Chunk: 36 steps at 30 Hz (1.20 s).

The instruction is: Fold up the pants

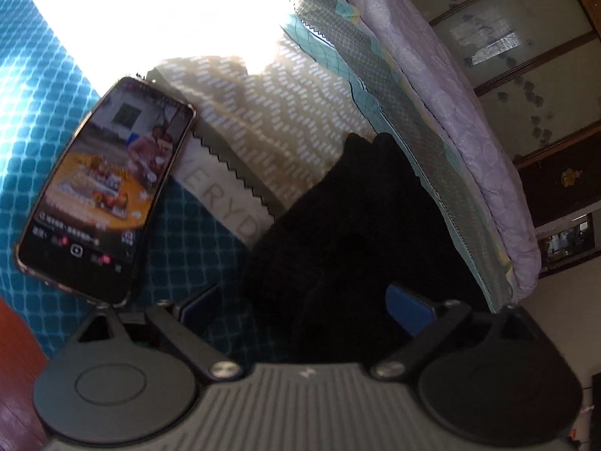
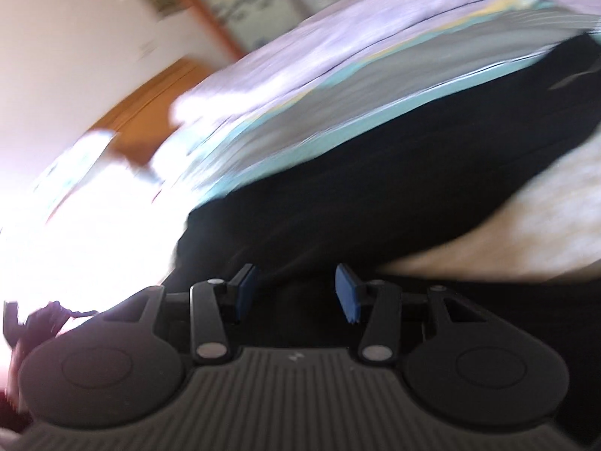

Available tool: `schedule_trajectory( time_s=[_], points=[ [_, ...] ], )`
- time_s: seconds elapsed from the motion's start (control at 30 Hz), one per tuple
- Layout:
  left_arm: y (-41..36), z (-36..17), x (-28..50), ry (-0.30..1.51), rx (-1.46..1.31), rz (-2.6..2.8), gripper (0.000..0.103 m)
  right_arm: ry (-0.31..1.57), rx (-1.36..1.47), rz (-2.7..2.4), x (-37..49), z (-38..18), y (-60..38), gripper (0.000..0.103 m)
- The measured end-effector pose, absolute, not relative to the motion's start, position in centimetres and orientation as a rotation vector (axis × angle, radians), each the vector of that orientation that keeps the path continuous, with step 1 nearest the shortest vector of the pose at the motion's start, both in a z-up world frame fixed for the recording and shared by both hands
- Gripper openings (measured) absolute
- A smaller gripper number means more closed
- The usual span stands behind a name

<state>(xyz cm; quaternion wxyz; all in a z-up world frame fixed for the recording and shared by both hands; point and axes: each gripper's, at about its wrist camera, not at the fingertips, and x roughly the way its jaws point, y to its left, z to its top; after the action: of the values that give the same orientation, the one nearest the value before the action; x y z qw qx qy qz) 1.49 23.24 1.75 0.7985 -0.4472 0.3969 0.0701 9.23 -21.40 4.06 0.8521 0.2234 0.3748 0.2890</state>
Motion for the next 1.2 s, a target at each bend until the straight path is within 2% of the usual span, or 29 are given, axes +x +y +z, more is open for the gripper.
schedule_trajectory(
  time_s=[0.03,0.1,0.17,0.27,0.3,0.4,0.5,0.57,0.6,0.63,0.67,0.77,0.9,0.97,1.03,1.13,1.2],
  points=[
    [23.0,1.2,1.8,0.855,-0.975,0.149,0.097,0.811,0.493,0.622,8.9,3.4,-20.0,0.049],
    [22.1,-0.2,2.9,0.874,-1.007,0.137,0.082,0.866,0.536,0.63,8.6,2.1,-17.8,0.048],
    [21.0,-0.9,3.8,0.931,-0.96,0.142,0.016,0.921,0.538,0.621,8.1,1.0,-16.1,0.046],
    [20.0,1.0,2.7,0.905,-0.745,0.202,0.011,1.003,0.478,0.576,7.6,-0.3,-14.7,0.033],
    [20.1,1.6,2.0,0.897,-0.696,0.22,0.011,0.991,0.491,0.568,7.4,-0.4,-14.8,0.028],
    [21.3,0.5,0.1,0.967,-0.75,0.202,0.014,1.005,0.589,0.57,8.2,-0.9,-15.2,0.028],
    [20.7,2.0,-0.5,0.979,-0.703,0.2,0.026,1.033,0.62,0.592,9.5,-0.8,-14.7,0.028],
    [20.5,5.4,-0.6,0.88,-0.643,0.165,0.042,1.031,0.595,0.608,10.6,0.5,-15.1,0.031],
    [20.3,7.2,-0.2,0.817,-0.587,0.155,0.047,0.997,0.581,0.608,10.8,1.5,-15.7,0.031],
    [19.8,9.1,0.6,0.753,-0.503,0.165,0.057,0.959,0.576,0.604,11.3,2.6,-16.8,0.031],
    [19.1,10.6,2.1,0.701,-0.401,0.167,0.062,0.925,0.575,0.589,12.2,3.8,-18.2,0.031],
    [16.5,12.3,8.6,0.632,-0.092,0.107,0.063,0.855,0.537,0.421,16.0,7.1,-23.5,0.035],
    [13.3,10.1,19.3,0.705,0.065,-0.036,0.069,0.787,0.532,0.074,23.8,10.3,-31.5,0.041],
    [12.0,8.1,23.1,0.718,0.127,-0.063,0.077,0.765,0.554,-0.03,28.1,10.9,-35.1,0.046],
    [11.0,6.2,25.8,0.731,0.176,-0.097,0.082,0.78,0.596,-0.13,33.3,10.2,-37.7,0.055],
    [10.2,3.1,27.8,0.758,0.206,-0.123,0.085,0.818,0.551,-0.287,39.8,8.4,-40.5,0.056],
    [10.1,1.3,28.4,0.788,0.228,-0.148,0.082,0.832,0.512,-0.364,43.5,6.8,-41.4,0.06]
  ],
)
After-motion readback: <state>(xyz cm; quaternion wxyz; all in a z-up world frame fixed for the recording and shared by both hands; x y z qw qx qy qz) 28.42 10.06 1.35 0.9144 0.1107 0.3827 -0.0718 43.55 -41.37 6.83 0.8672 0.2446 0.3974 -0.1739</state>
